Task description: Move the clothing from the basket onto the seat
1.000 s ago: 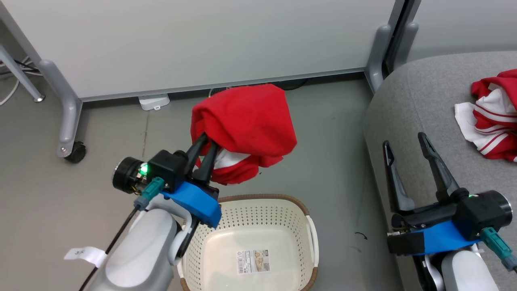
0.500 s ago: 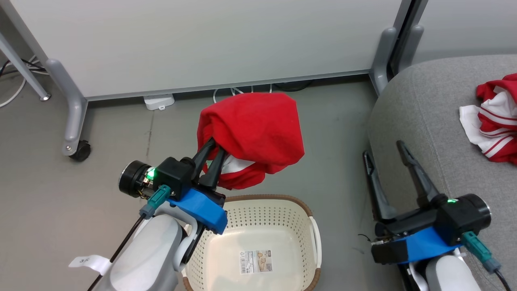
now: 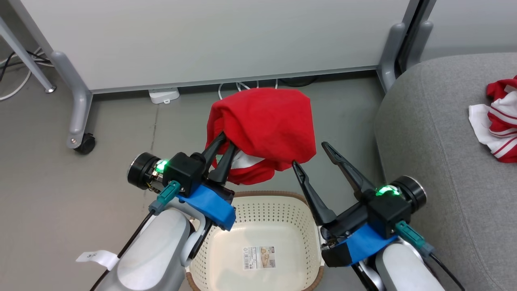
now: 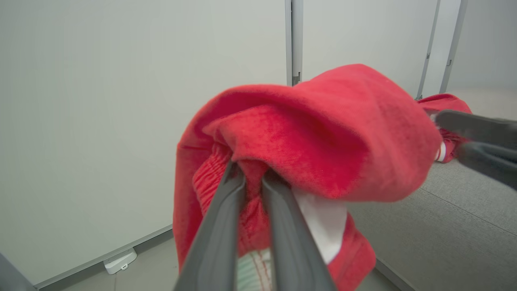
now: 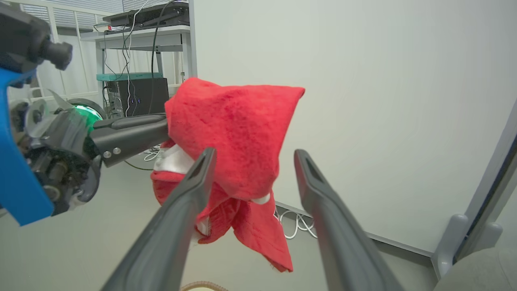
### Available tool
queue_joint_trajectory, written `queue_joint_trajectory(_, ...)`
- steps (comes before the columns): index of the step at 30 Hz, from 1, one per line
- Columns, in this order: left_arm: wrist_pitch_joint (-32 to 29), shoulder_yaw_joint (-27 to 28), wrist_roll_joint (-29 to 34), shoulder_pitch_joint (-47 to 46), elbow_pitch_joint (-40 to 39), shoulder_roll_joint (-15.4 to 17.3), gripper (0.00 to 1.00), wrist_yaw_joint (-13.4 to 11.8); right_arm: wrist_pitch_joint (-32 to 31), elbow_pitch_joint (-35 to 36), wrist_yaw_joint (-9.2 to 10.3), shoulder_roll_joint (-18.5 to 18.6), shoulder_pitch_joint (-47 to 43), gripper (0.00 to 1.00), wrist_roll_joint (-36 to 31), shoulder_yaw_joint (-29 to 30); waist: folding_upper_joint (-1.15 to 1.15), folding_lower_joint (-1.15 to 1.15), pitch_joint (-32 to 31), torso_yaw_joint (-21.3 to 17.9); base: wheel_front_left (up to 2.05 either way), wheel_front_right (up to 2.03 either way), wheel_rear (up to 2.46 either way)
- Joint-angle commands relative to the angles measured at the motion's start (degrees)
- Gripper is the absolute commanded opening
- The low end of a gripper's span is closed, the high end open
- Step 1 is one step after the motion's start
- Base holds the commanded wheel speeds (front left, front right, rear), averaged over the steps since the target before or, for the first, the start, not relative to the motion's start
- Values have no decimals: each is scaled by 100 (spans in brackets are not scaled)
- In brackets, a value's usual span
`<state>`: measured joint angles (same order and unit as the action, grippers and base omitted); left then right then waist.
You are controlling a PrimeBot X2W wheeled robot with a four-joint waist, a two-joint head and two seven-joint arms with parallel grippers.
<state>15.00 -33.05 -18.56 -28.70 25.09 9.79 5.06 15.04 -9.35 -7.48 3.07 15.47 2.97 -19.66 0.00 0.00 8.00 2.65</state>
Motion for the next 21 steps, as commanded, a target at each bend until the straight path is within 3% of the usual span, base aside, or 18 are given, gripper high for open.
queue_joint_trajectory(1, 27, -5, 42, -99, -30, -13, 0, 4, 21, -61, -3, 33, 82, 100, 0, -24, 0, 0, 4, 8, 0, 0, 0)
queue_joint_trajectory(16, 27, -141, 123, -178, -73, -179, 0, 80, 22, -1071, -3, -7, 973, 100, 283, -509, 0, 0, 83, 123, 0, 0, 0)
queue_joint_trajectory(17, 27, -148, 129, -179, -70, -185, 0, 88, 22, -1093, -3, -9, 1005, 0, 310, -526, 0, 0, 82, 126, 0, 0, 0)
queue_joint_trajectory(21, 27, -158, 137, -186, -53, -201, 0, 98, 22, -1109, -2, -18, 1027, 0, 394, -569, 0, 0, 68, 132, 0, 0, 0)
